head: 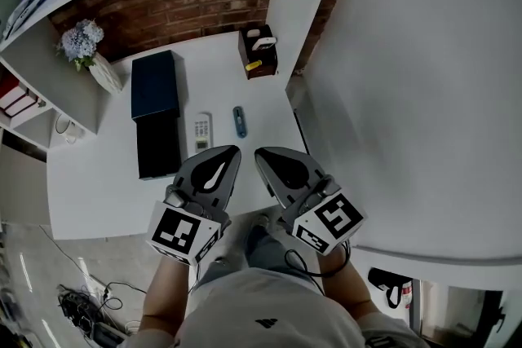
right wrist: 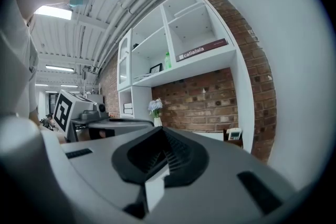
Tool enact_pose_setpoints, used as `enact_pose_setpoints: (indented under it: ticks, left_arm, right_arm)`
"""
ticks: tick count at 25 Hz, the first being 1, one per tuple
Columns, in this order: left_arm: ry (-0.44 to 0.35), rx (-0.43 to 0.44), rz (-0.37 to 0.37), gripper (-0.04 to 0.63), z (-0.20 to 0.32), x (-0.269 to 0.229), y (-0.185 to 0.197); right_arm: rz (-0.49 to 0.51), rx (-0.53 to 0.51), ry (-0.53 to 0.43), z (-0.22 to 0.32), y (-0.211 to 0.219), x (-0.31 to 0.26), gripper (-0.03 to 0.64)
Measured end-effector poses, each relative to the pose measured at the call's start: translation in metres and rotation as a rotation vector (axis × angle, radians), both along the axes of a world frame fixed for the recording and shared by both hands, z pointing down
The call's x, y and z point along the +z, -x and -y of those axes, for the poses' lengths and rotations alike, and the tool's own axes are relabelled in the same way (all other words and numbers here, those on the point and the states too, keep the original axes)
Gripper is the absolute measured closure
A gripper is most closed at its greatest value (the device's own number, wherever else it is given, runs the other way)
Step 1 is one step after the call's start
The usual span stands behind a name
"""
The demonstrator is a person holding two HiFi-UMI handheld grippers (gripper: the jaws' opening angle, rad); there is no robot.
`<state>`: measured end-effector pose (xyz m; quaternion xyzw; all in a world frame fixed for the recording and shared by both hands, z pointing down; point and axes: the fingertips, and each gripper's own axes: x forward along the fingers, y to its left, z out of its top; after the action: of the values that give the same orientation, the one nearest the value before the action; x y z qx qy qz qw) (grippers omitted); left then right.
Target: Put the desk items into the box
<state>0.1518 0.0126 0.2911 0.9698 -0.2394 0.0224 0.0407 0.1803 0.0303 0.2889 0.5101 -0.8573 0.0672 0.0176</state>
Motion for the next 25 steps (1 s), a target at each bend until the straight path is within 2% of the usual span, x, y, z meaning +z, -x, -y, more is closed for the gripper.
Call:
enact_pose_setpoints:
  ticks: [6, 10, 18, 25]
  left_arm:
    - [-0.006, -0.045, 0.016, 0.584, 0.029, -0.003, -0.036]
    - [-0.023, -0.039, 0.044, 0.584, 0.04, 0.0, -0.056]
    - [0.015, 0.032, 0.043, 0.584, 0.066, 0.016, -0.074]
    - [0.015, 0.178, 0.073, 0.584, 0.089, 0.03, -0.071]
  right_arm:
    - [0.009, -0.041, 0.013, 0.03, -0.036, 0.002, 0.607]
    - [0.022, -0.034, 0.015, 0.045, -0.055, 0.006, 0.607]
    - [0.052, 0.043, 0.028, 0.069, -0.074, 0.014, 0.607]
    - [0.069, 0.2, 0.036, 0.087, -0.07, 0.023, 0.607]
